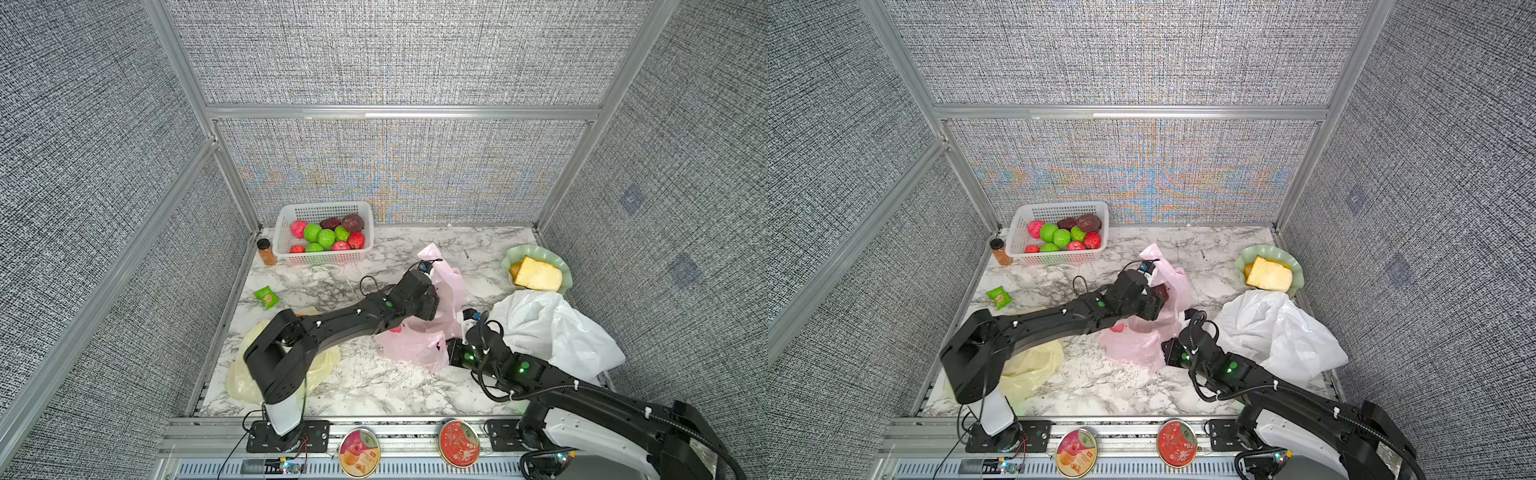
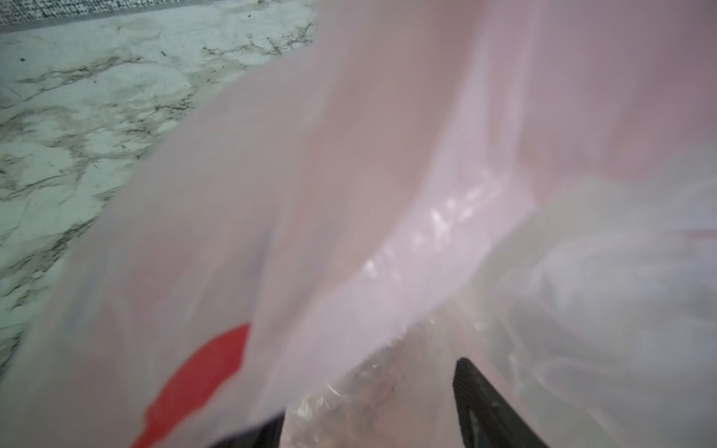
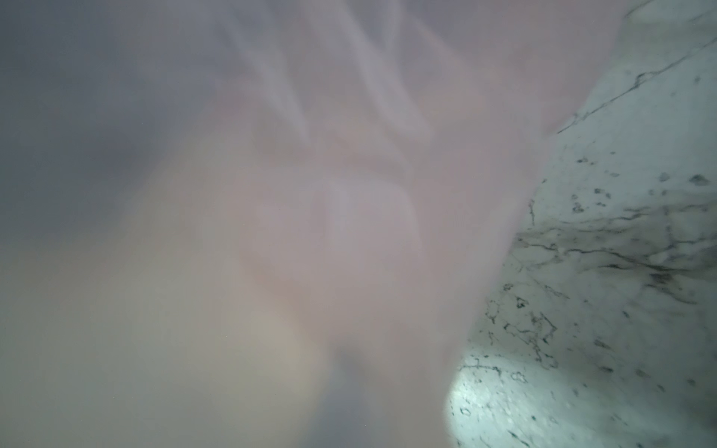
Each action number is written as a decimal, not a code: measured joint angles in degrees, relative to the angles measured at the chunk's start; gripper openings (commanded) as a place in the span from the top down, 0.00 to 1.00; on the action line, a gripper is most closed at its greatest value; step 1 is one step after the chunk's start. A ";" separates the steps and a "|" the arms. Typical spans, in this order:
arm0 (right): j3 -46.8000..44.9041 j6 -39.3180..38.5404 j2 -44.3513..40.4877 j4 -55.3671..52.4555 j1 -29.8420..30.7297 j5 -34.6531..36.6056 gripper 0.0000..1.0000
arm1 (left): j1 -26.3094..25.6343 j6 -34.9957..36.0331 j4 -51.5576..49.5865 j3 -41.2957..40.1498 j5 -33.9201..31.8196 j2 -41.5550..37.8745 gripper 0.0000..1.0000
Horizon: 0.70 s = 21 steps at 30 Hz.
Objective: Untie the knot of a plastic bag & take out the apple
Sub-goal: Pick up the apple from the plastic bag.
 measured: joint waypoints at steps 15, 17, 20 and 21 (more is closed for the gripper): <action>11.28 -8.66 -3.54 -16.41 -14.80 7.19 0.14 | 1.90 0.20 -4.50 5.92 -0.81 7.89 0.27; 12.96 -10.86 -0.52 -16.22 -17.70 4.85 0.13 | 1.92 0.20 -4.59 5.42 -0.37 7.69 0.27; 15.41 -13.53 4.90 -14.97 -20.98 0.17 0.12 | 1.95 0.20 -4.55 5.09 -0.35 7.37 0.27; 16.04 -14.05 6.47 -14.40 -21.59 -1.09 0.12 | 1.92 0.17 -4.57 4.98 -0.28 7.17 0.27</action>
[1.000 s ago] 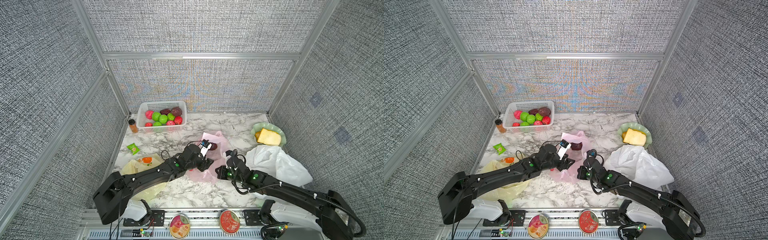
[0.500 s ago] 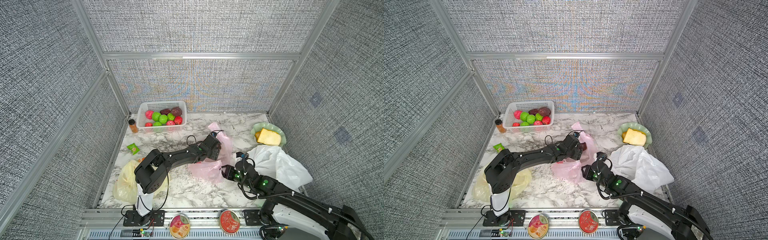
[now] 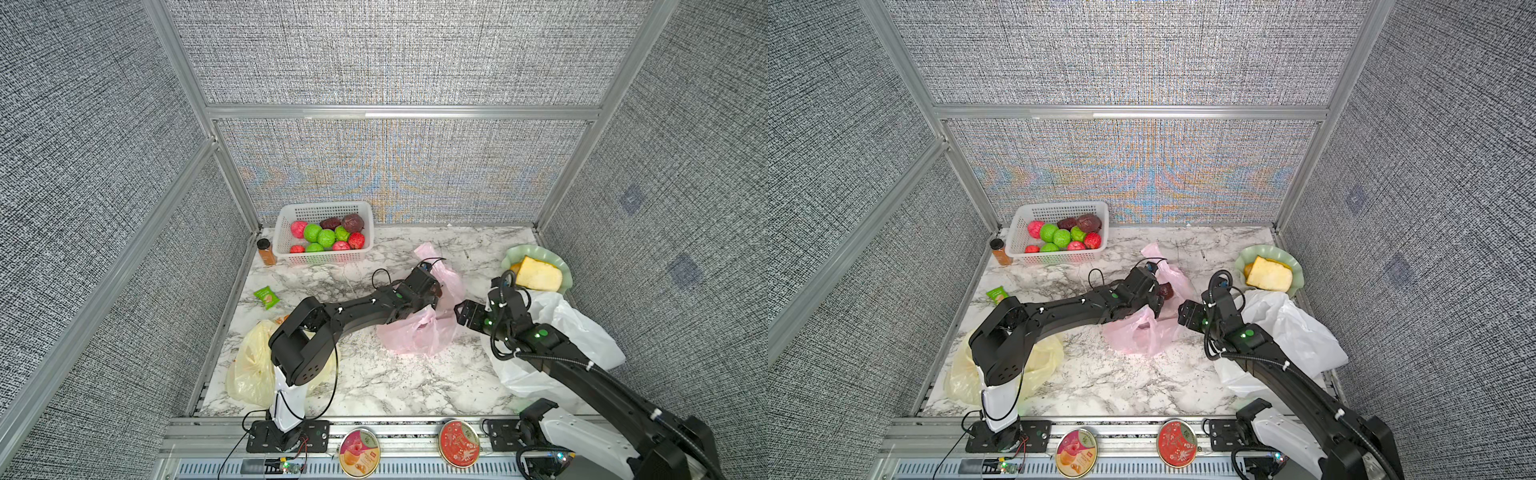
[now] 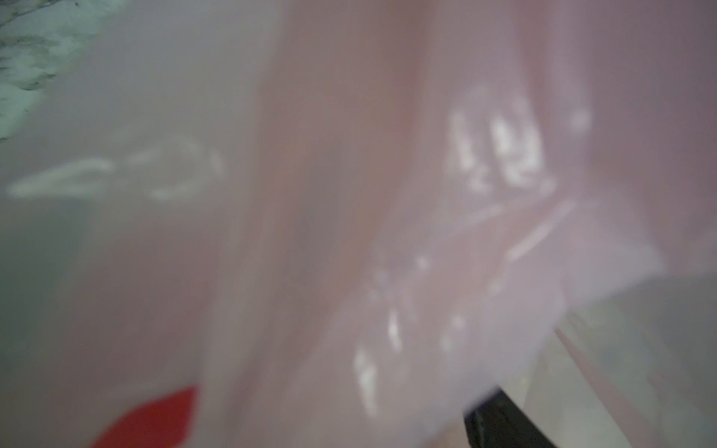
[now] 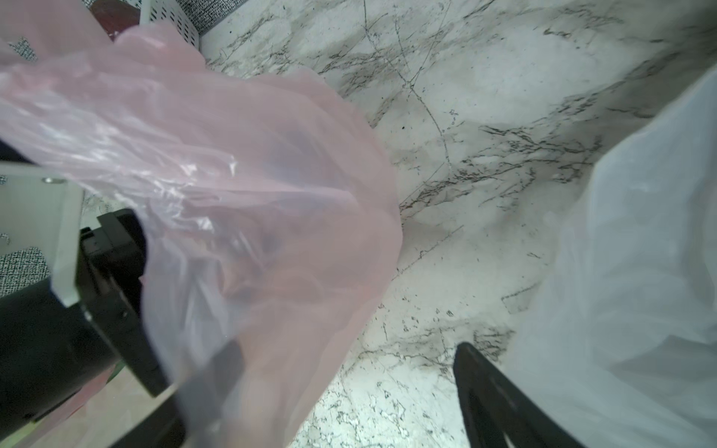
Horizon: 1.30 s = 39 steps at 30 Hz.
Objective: Untie the knot of a plastic bag & take out the apple
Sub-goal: Pick up the apple from the plastic bag.
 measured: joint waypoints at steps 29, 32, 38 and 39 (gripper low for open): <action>-9.49 6.97 4.57 18.93 15.23 -4.09 1.00 | -0.04 -5.09 6.84 -15.72 -0.42 -13.60 0.23; -11.47 9.75 3.72 20.50 15.52 -2.75 1.00 | -0.07 -6.64 8.00 -17.20 -0.24 -13.00 0.21; -17.00 15.19 4.02 25.24 11.26 -3.32 1.00 | -0.15 -7.78 10.25 -13.00 1.33 -7.80 0.19; -17.51 15.98 4.13 25.81 10.71 -3.76 1.00 | -0.15 -7.85 10.51 -12.24 1.33 -7.15 0.19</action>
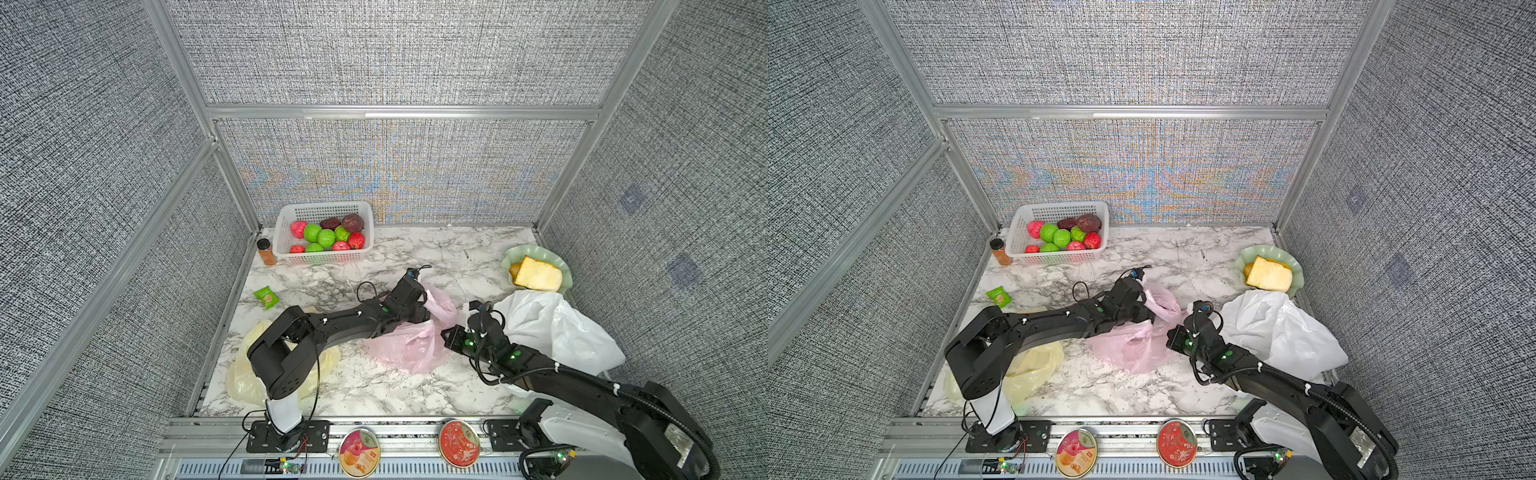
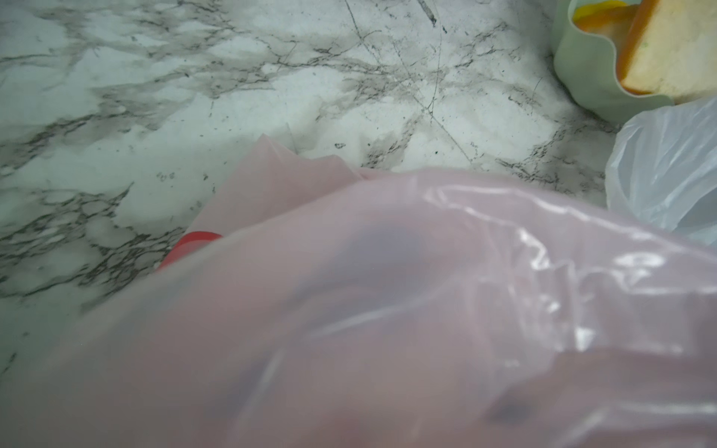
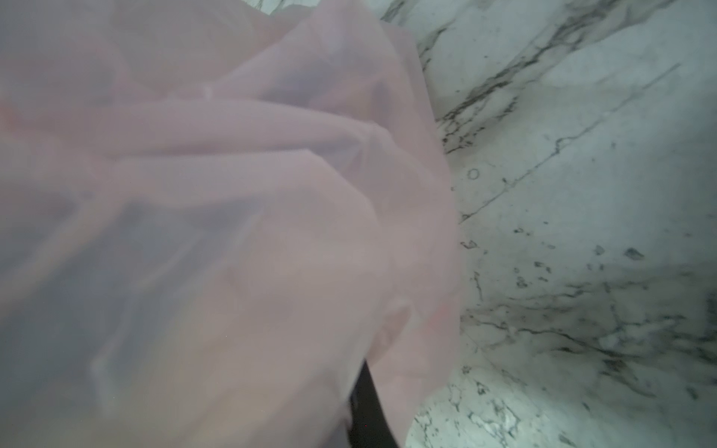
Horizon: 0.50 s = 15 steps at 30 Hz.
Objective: Untie the knot of a plastic bag & take out the apple
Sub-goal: Pick up the apple from the plastic bag.
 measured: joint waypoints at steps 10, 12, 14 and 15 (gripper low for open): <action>0.79 2.82 3.87 4.59 -2.32 -6.45 1.00 | -0.02 1.07 1.55 5.64 -0.59 6.51 0.17; 1.27 2.82 5.09 5.27 -2.60 -7.67 1.00 | -0.02 1.25 2.29 6.08 -0.55 7.28 0.17; 1.42 2.95 6.05 6.21 -2.73 -8.68 1.00 | -0.02 1.44 3.02 6.51 -0.42 7.89 0.17; 1.44 3.17 6.51 6.73 -2.80 -9.31 1.00 | -0.02 1.42 3.56 6.58 -0.42 8.13 0.17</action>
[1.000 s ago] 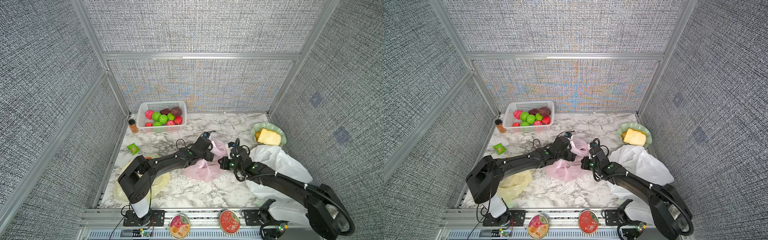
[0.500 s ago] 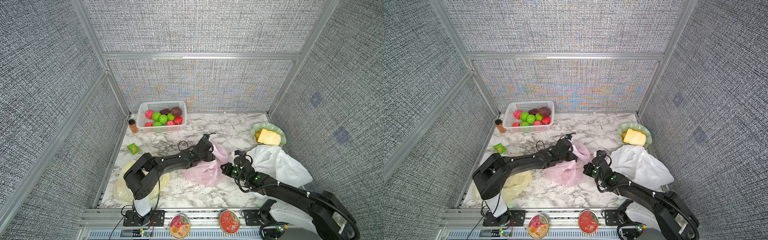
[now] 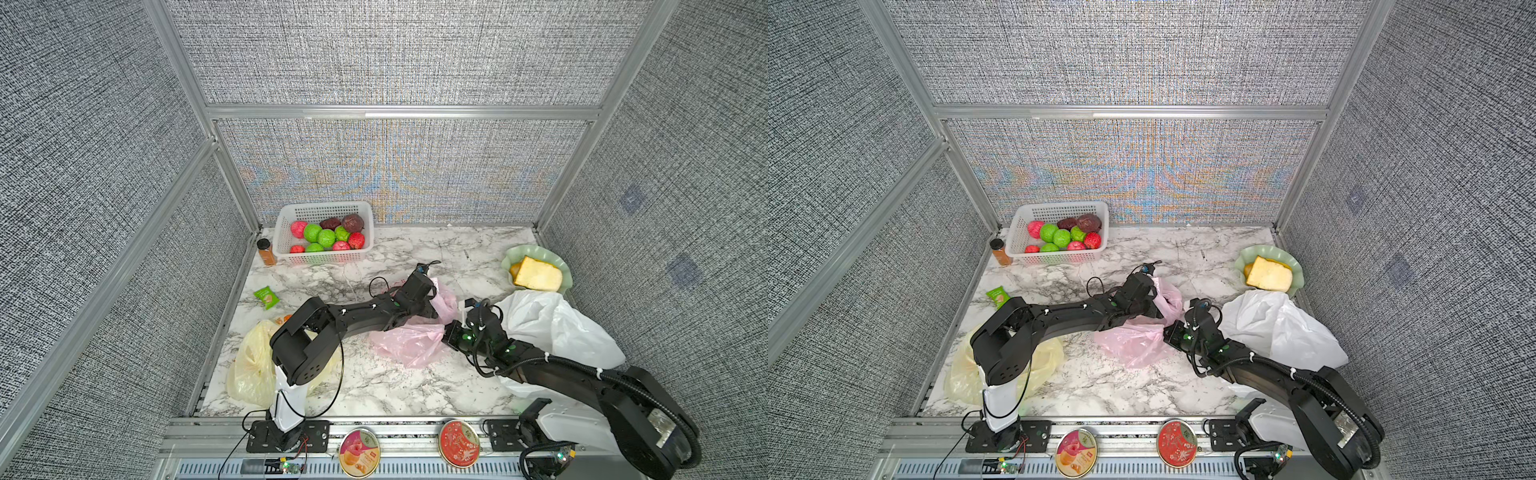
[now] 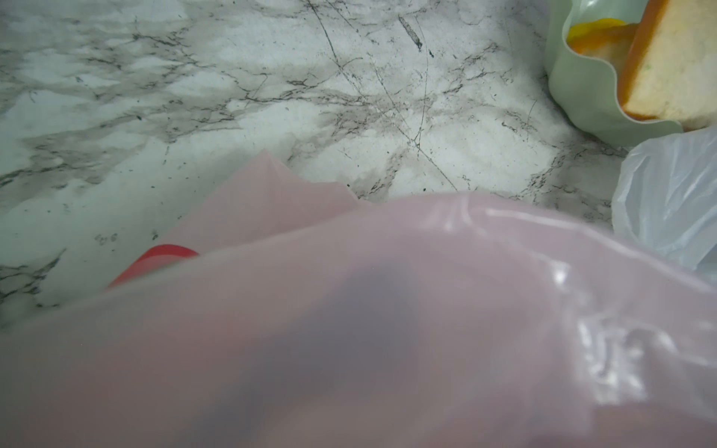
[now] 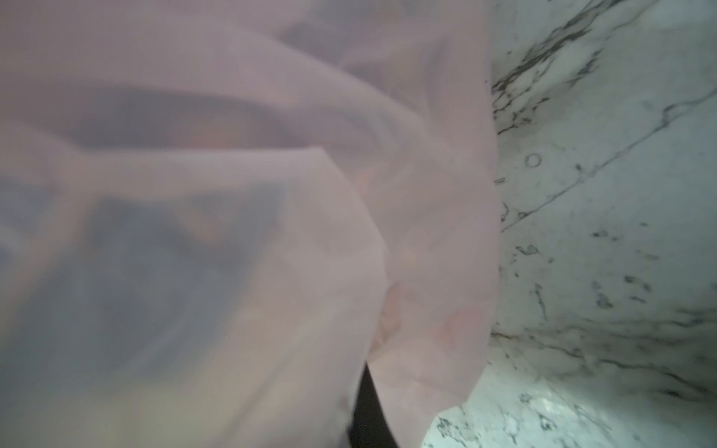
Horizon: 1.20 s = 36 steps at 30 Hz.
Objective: Untie the knot of a plastic bag & take out the apple
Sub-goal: Pick up the apple from the plastic bag.
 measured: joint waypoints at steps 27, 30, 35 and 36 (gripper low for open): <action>1.97 -1.95 2.14 0.04 -0.55 -2.86 1.00 | 1.01 1.73 18.38 1.44 -1.51 13.18 0.21; 2.01 -2.43 2.08 -0.59 -1.09 -2.73 1.00 | 1.16 1.68 17.33 1.55 -1.11 12.76 0.25; 2.01 -3.54 1.38 -1.70 -2.19 -2.34 1.00 | 1.25 1.77 13.11 0.46 -0.13 10.19 0.28; 2.01 -3.89 1.33 -1.97 -2.43 -2.32 1.00 | 1.25 1.81 12.26 -0.22 -0.17 9.35 0.29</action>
